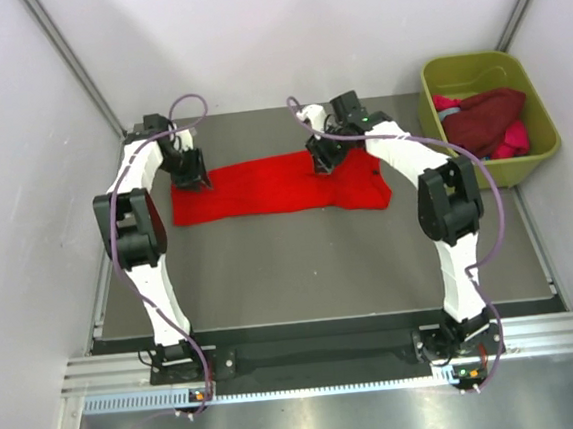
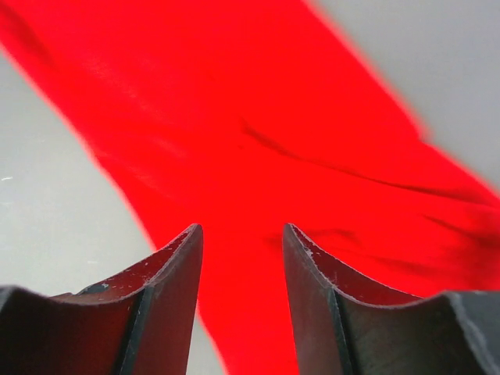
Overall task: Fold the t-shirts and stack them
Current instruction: Fold the tshirt
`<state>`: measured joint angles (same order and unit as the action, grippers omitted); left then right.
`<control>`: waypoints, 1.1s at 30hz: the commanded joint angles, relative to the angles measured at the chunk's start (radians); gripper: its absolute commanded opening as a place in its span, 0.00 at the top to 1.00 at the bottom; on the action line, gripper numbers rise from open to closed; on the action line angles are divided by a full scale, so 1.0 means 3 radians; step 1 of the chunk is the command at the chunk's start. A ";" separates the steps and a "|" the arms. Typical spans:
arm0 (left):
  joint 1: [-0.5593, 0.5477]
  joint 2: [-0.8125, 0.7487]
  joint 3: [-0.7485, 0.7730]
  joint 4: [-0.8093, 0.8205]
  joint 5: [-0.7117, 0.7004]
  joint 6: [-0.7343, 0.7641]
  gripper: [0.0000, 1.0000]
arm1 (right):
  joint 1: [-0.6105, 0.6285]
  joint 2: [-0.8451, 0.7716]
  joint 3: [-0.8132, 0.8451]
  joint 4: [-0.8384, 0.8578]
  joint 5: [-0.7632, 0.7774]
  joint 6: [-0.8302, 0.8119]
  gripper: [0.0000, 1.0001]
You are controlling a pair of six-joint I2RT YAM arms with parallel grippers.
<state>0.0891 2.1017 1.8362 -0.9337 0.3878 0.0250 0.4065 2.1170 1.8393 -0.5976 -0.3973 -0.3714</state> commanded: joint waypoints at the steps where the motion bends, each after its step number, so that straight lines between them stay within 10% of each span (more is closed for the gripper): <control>1: 0.0005 0.0188 0.0051 0.0075 0.0103 -0.0042 0.55 | 0.0123 0.0153 0.0112 -0.0171 -0.0312 0.0138 0.55; 33: -0.0057 0.0347 -0.0220 0.0141 -0.0347 -0.0134 0.58 | 0.0179 0.0844 0.1437 0.0340 0.0511 -0.0153 0.55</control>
<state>0.0772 2.2295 1.7950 -0.9157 0.3248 -0.0143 0.4511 2.4302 2.2333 -0.5442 -0.2680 -0.3920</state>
